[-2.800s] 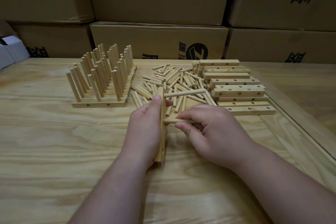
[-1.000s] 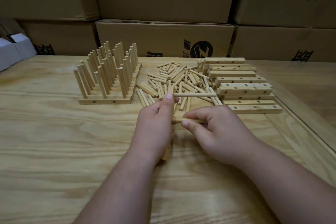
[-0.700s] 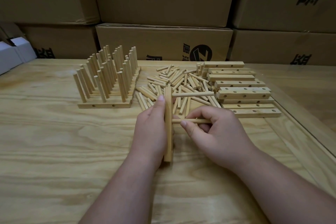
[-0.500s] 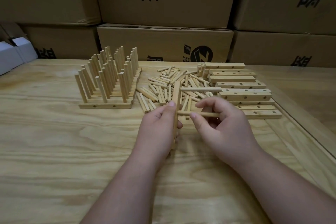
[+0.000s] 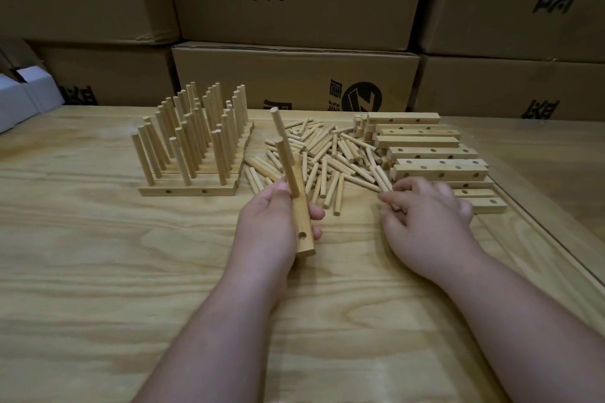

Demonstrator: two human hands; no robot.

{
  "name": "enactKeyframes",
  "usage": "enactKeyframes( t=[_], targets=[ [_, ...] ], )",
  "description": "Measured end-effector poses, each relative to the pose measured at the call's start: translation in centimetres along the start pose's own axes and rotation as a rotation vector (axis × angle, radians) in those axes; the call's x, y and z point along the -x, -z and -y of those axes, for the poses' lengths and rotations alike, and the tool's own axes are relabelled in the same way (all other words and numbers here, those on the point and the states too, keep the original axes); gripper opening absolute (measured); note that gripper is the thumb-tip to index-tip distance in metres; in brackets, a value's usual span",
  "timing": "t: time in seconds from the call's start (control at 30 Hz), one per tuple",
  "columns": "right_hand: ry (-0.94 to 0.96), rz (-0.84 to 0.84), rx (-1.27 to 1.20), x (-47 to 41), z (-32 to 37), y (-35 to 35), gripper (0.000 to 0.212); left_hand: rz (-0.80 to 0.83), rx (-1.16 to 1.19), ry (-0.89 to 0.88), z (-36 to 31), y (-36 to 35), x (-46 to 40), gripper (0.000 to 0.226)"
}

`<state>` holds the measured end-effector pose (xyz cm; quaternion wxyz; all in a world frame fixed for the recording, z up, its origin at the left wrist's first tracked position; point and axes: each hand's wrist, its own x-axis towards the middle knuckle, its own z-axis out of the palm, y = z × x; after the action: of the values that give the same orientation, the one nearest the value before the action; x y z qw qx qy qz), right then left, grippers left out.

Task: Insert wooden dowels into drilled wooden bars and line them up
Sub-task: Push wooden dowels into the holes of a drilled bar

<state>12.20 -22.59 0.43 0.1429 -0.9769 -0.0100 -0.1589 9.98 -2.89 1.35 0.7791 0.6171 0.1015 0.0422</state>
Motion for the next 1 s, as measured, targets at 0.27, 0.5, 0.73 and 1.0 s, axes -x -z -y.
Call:
enactKeyframes(
  t=[0.27,0.5,0.73,1.0],
  targets=[
    [-0.053,-0.007,0.108,-0.12,0.15,-0.10,0.021,0.034,-0.036,-0.047,0.58,0.15,-0.25,0.037],
    [0.016,-0.083,-0.019,-0.07,0.35,-0.33,0.012,0.031,0.000,-0.046,0.67,0.11,-0.25,0.030],
    [0.034,-0.063,-0.009,-0.02,0.44,-0.80,0.025,0.023,0.038,-0.041,0.50,0.11,-0.17,0.028],
    [0.075,-0.078,-0.040,0.10,0.96,-0.55,0.034,-0.004,0.135,-0.036,0.51,0.27,-0.47,0.028]
  ],
)
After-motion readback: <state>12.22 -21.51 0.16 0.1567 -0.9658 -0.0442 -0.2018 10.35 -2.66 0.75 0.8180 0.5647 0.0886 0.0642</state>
